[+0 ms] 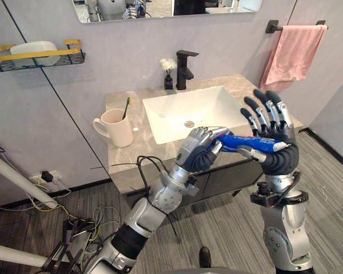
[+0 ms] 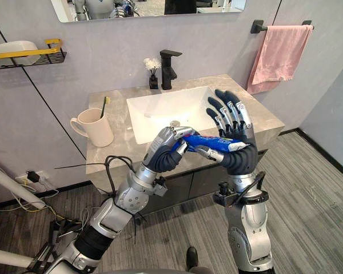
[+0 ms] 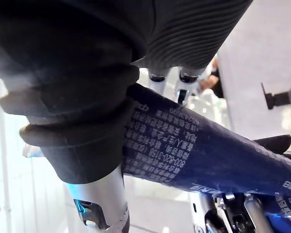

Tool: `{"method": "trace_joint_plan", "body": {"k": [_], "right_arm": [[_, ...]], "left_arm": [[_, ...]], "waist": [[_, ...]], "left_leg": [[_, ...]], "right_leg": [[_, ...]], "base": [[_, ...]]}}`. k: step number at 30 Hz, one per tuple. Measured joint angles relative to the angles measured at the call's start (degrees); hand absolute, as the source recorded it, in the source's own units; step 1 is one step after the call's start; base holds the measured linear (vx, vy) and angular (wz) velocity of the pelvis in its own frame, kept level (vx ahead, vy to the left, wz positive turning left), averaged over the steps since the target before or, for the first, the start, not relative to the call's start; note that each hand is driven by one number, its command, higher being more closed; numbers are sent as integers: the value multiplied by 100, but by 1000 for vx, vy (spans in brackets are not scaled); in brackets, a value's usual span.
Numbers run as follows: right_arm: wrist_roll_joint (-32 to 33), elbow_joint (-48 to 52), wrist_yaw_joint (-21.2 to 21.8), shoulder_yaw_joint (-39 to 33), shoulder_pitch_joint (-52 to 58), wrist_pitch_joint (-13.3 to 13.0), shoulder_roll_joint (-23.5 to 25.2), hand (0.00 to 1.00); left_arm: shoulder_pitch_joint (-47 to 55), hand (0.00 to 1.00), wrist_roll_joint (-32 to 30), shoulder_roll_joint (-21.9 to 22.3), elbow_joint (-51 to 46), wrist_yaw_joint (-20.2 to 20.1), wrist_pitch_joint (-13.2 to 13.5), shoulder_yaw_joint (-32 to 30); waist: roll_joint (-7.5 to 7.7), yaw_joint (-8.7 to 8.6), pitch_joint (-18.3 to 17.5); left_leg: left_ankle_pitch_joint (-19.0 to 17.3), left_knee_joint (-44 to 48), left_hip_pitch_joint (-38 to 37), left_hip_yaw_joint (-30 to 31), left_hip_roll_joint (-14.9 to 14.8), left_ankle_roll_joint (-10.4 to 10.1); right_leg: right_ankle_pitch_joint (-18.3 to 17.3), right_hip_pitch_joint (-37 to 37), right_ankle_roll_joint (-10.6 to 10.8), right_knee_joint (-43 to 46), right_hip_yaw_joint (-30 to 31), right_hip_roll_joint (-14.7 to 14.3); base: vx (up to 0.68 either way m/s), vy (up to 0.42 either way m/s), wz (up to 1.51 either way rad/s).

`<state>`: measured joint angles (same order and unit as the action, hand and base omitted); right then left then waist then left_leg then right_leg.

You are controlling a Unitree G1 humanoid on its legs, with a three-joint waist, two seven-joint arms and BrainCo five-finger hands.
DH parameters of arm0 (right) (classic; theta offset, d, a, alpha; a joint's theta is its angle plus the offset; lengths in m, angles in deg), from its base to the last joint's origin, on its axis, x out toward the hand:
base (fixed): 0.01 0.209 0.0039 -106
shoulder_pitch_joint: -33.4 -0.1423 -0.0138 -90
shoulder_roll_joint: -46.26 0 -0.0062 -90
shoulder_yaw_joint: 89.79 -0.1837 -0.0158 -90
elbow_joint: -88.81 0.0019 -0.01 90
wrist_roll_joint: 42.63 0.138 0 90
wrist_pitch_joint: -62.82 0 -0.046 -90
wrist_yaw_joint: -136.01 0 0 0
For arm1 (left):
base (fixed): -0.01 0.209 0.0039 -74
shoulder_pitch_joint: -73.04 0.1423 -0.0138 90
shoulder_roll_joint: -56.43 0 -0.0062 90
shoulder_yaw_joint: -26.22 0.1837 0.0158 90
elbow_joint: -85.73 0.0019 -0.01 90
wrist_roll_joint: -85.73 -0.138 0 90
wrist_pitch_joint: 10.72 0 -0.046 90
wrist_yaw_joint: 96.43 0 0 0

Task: Organize washtable

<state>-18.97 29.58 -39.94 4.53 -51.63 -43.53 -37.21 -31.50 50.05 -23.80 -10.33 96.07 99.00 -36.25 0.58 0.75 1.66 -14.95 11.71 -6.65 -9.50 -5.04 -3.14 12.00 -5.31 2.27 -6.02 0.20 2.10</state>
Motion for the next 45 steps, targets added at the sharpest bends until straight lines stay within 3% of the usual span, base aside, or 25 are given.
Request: {"method": "trace_joint_plan", "body": {"k": [20,21,27,32,40,45], "right_arm": [[-510,139,-256,-20,-1,-8,280,100],[-582,138,-290,-20,-2,-9,305,100],[-630,137,-786,-263,-12,-112,481,100],[-803,137,-1161,-942,-109,-284,459,100],[-1098,114,-1375,-1354,-357,-338,418,100],[-1104,-259,-1412,-1581,-633,-327,379,100]], "left_arm": [[106,100,-6,136,28,-57,80,47],[106,0,-5,160,51,-57,75,46],[106,0,-3,150,120,8,-40,-89],[216,0,22,98,148,165,-249,-709],[216,0,23,-4,-436,345,-317,-1224],[221,0,25,-38,-827,647,-339,-1949]], "waist": [[-50,-1,66],[-50,-1,66],[-48,2,67],[-36,-1,77],[-21,4,86],[-25,16,84]], "left_leg": [[1,-66,-34,8,1,1],[1,-69,-36,11,1,1],[2,-73,-49,32,1,3],[2,-79,-108,63,0,3],[5,-72,-25,154,-4,3],[12,-79,-107,189,-8,1]], "right_leg": [[-10,-5,8,0,14,-7],[-10,-3,9,0,11,-7],[-4,19,4,1,-5,-2],[-19,101,4,0,-30,3],[-39,120,-19,0,-151,29],[-11,173,2,0,-173,29]], "base": [[0,0,0],[0,0,0],[0,0,0],[-1,0,2],[-12,-4,7],[1,3,1]]}}
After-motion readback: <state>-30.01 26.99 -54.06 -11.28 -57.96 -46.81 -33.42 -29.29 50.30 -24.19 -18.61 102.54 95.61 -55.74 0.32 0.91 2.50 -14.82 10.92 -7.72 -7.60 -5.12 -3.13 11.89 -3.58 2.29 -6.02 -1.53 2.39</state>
